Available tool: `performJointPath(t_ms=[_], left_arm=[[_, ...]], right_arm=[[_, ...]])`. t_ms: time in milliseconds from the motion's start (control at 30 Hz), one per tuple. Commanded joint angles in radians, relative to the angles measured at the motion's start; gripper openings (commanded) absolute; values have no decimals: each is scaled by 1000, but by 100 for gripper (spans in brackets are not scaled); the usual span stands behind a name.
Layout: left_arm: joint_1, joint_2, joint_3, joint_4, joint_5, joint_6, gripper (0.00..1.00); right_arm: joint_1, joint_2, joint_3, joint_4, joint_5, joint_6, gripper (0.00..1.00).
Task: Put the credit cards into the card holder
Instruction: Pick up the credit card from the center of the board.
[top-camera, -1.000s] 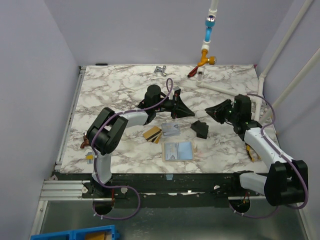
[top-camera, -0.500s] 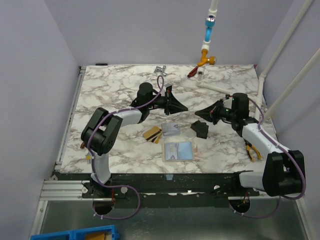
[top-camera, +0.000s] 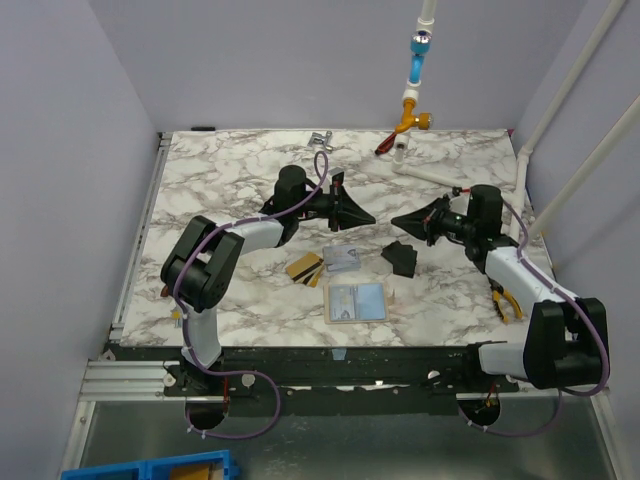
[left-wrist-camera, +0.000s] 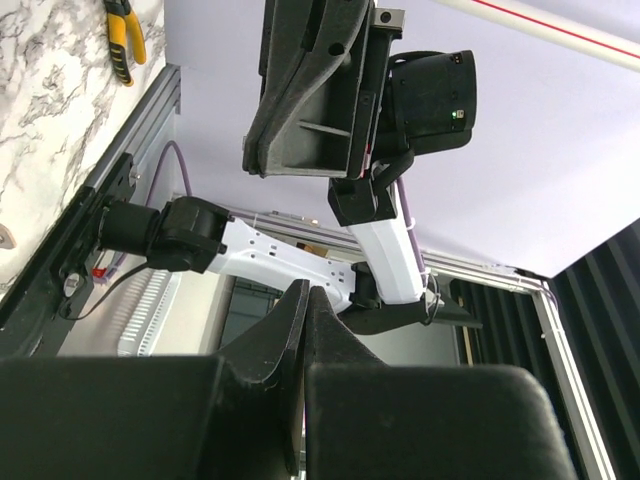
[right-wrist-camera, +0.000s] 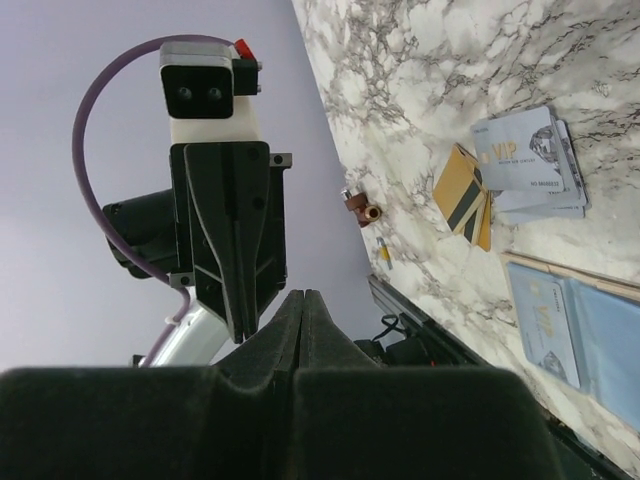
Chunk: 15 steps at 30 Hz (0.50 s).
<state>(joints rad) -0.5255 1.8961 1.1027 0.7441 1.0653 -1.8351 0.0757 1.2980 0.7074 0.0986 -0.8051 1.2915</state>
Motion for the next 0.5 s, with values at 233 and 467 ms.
performJointPath(t_ms=[233,467], left_arm=[[-2,-6,0,-57,-21,69,0],[-2,-3,4,-83,-19,99,0]], right_arm=[[-26,53,-142,439,-171,291,1],[-26,62,-121,415,-172,249,1]])
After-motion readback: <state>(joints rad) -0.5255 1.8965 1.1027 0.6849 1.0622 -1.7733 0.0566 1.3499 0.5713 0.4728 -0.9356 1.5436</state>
